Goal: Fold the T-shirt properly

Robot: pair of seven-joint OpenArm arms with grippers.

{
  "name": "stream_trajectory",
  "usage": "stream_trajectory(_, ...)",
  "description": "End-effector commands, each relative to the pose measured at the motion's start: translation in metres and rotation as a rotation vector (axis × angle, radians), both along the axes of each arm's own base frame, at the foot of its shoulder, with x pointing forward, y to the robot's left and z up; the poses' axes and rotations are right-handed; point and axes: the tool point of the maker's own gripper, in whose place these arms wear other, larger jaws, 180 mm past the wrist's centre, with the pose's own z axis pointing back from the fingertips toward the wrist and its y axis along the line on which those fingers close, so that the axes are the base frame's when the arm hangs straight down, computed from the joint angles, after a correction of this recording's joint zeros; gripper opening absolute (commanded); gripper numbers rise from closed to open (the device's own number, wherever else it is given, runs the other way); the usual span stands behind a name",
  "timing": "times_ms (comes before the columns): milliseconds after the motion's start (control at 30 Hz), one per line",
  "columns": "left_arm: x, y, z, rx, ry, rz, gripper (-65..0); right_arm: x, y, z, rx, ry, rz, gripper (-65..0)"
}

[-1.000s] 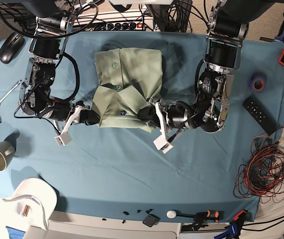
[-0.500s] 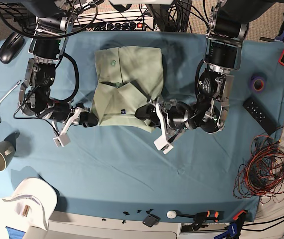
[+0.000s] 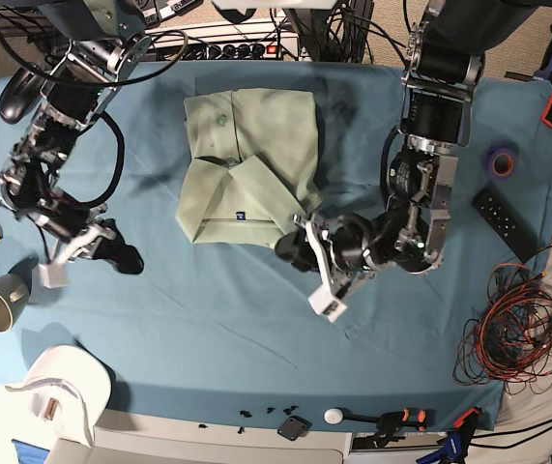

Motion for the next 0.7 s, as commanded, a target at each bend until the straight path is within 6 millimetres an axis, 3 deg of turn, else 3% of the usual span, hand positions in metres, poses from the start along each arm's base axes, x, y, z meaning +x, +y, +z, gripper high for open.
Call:
stream_trajectory(0, 0.015, 0.001, 0.032, -0.074, -0.074, 0.019, -48.0, 0.009, -0.010, 0.033, 0.045, -0.111, -0.028, -64.2)
stream_trajectory(67, 0.017, 0.008, 0.045, -0.134, -0.096, 0.020, -52.5, 0.006, -0.014, 0.049, 0.126, -0.177, -0.042, -64.2)
stream_trajectory(133, 0.012, 0.013, 0.061, -0.224, -0.113, -0.012, -61.9, 0.000, -0.014, 0.057, 0.195, -0.217, -0.043, -64.2)
stream_trajectory(167, 0.007, 0.015, 0.068, -0.271, -0.114, -0.036, -65.0, -0.003, -0.012, 0.052, 0.199, -0.203, -0.043, -64.2)
stream_trajectory(300, -0.019, 0.015, 0.082, -0.454, -0.061, -0.116, -65.0, -0.022, 0.007, 0.017, 0.257, -0.118, -0.043, -65.0)
stream_trajectory(500, -0.055, 0.002, 0.048, -0.471, 0.056, -0.144, -65.0, -0.056, 0.042, -0.032, 0.318, 0.022, -0.011, -65.0)
stream_trajectory(667, -0.070, -0.007, 0.019, -0.398, 0.098, -0.134, -65.0, -0.083, 0.083, -0.048, 0.296, 0.093, 0.100, -65.0)
